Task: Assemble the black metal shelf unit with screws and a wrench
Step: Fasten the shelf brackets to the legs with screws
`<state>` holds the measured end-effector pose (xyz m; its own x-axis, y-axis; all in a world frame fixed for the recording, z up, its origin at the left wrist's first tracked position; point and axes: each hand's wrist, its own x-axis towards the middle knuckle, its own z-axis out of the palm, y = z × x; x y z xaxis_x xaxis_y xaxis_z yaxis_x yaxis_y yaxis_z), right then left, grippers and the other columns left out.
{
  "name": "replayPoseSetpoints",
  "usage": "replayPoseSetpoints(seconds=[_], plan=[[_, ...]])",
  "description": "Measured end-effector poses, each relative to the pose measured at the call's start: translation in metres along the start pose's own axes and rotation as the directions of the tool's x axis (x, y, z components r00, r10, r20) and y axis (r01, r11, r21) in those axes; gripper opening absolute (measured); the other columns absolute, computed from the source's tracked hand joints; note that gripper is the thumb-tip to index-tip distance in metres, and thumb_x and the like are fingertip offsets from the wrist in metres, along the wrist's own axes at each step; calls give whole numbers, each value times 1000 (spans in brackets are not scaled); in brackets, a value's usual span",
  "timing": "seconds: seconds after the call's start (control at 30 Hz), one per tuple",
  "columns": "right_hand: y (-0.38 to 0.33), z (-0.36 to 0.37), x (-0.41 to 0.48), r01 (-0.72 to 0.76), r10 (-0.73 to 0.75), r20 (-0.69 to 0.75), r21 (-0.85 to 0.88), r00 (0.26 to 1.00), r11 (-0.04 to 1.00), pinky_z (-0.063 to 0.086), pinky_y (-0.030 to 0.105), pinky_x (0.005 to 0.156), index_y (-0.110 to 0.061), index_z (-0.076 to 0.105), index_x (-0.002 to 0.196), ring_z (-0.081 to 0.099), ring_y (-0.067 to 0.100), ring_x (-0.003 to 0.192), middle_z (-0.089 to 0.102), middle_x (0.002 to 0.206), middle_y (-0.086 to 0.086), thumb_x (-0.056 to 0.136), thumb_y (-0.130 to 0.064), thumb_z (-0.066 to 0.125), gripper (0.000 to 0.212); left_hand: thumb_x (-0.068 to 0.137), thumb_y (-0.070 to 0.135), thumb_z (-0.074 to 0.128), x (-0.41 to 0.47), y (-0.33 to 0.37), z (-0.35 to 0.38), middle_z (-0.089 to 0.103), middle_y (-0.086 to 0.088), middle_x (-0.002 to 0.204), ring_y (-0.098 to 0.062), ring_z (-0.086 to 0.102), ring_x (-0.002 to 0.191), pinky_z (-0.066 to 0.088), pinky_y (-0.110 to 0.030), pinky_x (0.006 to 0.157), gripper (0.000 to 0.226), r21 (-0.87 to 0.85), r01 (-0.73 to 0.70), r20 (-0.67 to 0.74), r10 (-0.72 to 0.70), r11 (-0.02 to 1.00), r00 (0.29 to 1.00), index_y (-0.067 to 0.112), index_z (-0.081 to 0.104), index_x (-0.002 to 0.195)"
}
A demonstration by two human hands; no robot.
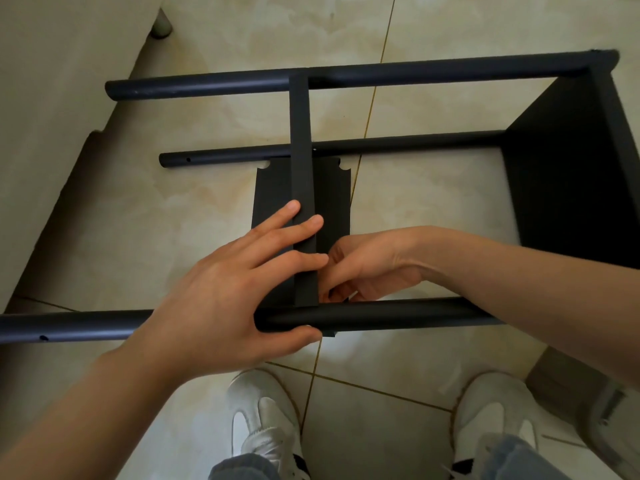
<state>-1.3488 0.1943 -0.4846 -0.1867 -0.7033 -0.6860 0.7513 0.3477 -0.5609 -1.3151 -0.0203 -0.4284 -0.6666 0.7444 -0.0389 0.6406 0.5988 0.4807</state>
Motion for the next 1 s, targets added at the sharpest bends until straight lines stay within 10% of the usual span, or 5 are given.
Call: replayPoseSetpoints(seconds=[1.0], plan=[[-1, -2, 2, 2, -2, -23, -19, 1000, 1000, 47, 23, 69, -9, 72, 79, 56, 12, 67, 63, 76, 6, 93, -9, 60, 19, 80, 68, 58, 0, 2, -1, 35, 13, 160, -9, 17, 154, 49, -35, 97, 64, -17, -2, 2, 2, 1000, 1000, 37, 51, 136]])
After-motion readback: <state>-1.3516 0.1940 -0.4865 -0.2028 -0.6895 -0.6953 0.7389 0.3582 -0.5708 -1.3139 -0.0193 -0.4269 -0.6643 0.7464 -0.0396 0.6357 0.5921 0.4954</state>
